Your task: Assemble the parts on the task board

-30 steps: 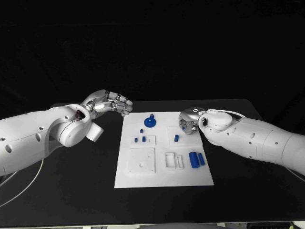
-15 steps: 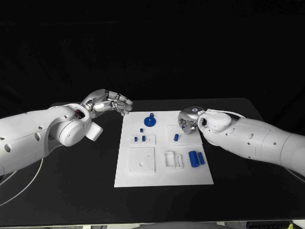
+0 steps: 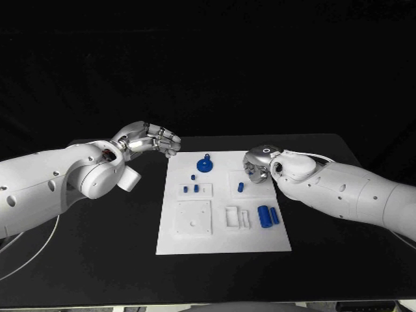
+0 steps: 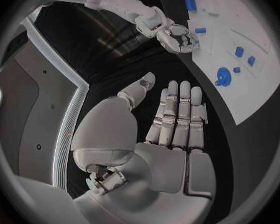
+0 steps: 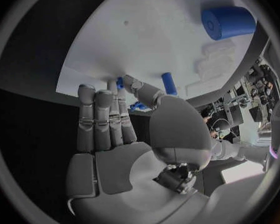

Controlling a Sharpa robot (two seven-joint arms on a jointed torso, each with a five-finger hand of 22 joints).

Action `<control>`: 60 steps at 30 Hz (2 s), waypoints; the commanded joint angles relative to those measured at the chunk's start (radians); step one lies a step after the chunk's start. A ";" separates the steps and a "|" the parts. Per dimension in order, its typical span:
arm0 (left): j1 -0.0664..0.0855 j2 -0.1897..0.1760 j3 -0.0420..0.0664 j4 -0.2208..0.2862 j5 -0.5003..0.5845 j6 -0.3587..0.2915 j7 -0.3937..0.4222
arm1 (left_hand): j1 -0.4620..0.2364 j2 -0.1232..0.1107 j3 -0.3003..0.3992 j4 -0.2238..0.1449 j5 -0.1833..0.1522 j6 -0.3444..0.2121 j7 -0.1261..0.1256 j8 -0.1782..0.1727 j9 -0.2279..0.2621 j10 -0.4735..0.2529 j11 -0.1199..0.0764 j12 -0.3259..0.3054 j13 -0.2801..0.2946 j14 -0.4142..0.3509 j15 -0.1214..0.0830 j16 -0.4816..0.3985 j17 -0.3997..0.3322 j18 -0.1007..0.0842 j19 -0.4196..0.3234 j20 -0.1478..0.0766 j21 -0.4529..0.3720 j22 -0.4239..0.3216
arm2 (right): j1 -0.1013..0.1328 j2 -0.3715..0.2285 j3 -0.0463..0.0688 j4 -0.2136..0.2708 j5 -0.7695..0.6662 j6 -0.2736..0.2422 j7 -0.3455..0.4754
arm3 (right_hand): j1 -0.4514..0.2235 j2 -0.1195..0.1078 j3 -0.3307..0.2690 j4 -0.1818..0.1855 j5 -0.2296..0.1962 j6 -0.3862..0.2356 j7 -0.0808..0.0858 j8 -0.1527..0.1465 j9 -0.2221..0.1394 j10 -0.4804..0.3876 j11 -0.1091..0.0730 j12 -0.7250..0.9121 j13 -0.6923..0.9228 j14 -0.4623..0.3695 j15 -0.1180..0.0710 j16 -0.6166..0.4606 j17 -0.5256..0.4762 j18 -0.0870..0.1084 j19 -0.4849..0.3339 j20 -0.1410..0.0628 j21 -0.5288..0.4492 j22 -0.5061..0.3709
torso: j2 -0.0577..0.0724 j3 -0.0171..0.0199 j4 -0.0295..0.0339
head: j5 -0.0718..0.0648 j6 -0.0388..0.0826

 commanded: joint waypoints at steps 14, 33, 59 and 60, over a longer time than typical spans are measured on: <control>0.000 -0.001 0.001 -0.008 0.017 0.013 0.007 | -0.002 0.004 -0.005 0.000 0.000 -0.009 0.000 0.003 -0.002 -0.010 -0.001 -0.004 -0.002 0.006 -0.001 -0.007 0.003 0.018 0.000 0.006 -0.007 0.002 | -0.006 -0.050 0.025 0.066 0.015 -0.032 0.019 | 0.008 -0.003 0.015 0.001 -0.002 0.008 -0.003 0.007 0.011 0.022 -0.004 0.005 0.008 0.006 -0.006 0.006 0.011 0.064 0.013 -0.005 0.016 0.009 | 0.000 0.0000 -0.0024 | 0.000 0.002; 0.000 -0.005 0.001 -0.017 0.021 0.019 0.007 | -0.001 0.003 -0.005 0.001 0.000 -0.011 0.001 0.003 -0.002 -0.011 0.000 -0.004 -0.003 0.006 -0.001 -0.010 0.004 0.018 0.000 0.006 -0.008 0.002 | 0.019 -0.123 0.090 0.198 0.110 0.006 0.043 | 0.008 -0.003 0.016 0.003 -0.002 0.007 -0.003 0.007 0.014 0.023 -0.004 0.004 0.010 0.006 -0.006 0.006 0.014 0.064 0.013 -0.007 0.018 0.012 | 0.001 -0.0004 -0.0017 | 0.002 0.001; 0.001 0.008 0.001 -0.023 0.044 -0.029 0.020 | 0.001 0.005 -0.004 0.001 0.000 -0.010 0.000 0.005 -0.003 -0.011 0.000 -0.003 -0.003 0.008 -0.001 -0.013 0.006 0.018 0.000 0.007 -0.010 0.003 | 0.024 -0.023 0.035 0.359 0.062 0.020 0.051 | 0.004 0.006 0.012 0.002 -0.001 0.000 -0.001 0.004 0.020 0.019 -0.002 -0.003 0.013 0.003 -0.004 0.001 0.019 0.064 0.007 -0.012 0.023 0.018 | -0.002 -0.0037 -0.0052 | 0.092 -0.002; 0.001 0.007 0.001 -0.022 0.044 -0.029 0.020 | 0.001 0.005 -0.004 0.001 0.000 -0.010 0.000 0.005 -0.003 -0.011 0.000 -0.003 -0.003 0.008 -0.001 -0.013 0.007 0.018 0.000 0.007 -0.010 0.003 | 0.019 -0.016 0.028 0.357 0.050 0.019 0.048 | 0.004 0.006 0.012 0.001 -0.001 0.000 -0.001 0.004 0.020 0.019 -0.002 -0.003 0.013 0.003 -0.004 0.001 0.020 0.064 0.007 -0.012 0.023 0.018 | -0.002 -0.0032 -0.0053 | 0.094 -0.003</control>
